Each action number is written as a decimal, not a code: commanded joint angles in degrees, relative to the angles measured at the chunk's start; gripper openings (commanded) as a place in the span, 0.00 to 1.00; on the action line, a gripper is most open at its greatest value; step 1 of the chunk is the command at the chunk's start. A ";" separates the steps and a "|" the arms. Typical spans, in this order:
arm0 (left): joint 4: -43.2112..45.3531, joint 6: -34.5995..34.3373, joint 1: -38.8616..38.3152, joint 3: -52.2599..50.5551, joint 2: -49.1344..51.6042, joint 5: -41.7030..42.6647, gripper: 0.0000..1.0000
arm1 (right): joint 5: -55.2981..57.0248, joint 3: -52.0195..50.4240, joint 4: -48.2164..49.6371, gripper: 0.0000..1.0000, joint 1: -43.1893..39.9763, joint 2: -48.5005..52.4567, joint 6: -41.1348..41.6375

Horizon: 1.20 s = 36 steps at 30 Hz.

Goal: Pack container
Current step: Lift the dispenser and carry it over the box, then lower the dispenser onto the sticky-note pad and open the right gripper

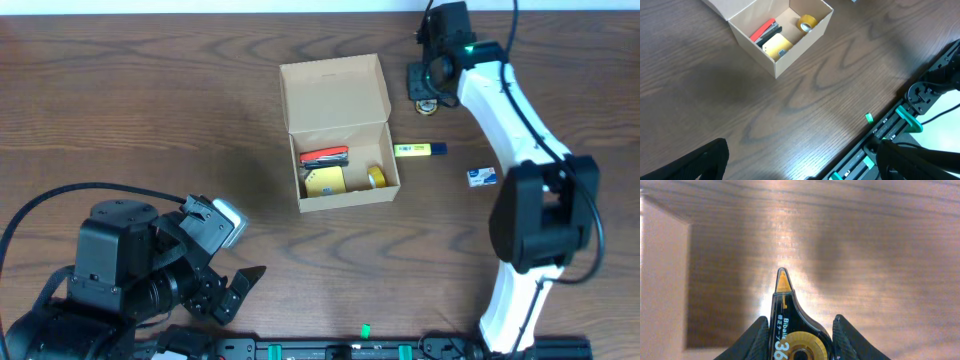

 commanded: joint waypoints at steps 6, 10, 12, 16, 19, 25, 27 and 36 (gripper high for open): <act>-0.17 0.35 0.13 0.96 -0.07 0.85 0.95 | -6.58 0.50 -5.84 0.01 5.46 -10.60 0.46; -0.17 0.35 0.13 0.96 -0.07 0.83 0.95 | -9.03 0.28 -8.85 0.01 10.75 -10.16 -2.97; -0.17 0.35 0.13 0.96 -0.07 0.85 0.95 | -9.05 0.28 -9.81 0.01 14.62 -9.14 -6.12; -0.17 0.35 0.13 0.96 -0.07 0.85 0.95 | -8.79 0.26 -9.97 0.01 20.44 -7.63 -15.72; -0.17 0.35 0.13 0.96 -0.07 0.85 0.95 | -8.81 0.26 -10.08 0.01 22.82 -6.10 -23.61; -0.17 0.35 0.13 0.96 -0.07 0.85 0.95 | -11.23 0.26 -13.40 0.01 23.91 -1.88 -41.31; -0.17 0.35 0.13 0.96 -0.07 0.83 0.95 | -12.61 0.26 -15.15 0.01 23.91 -0.46 -47.93; -0.17 0.35 0.13 0.96 -0.07 0.85 0.95 | -20.33 0.26 -18.49 0.01 23.91 3.56 -58.07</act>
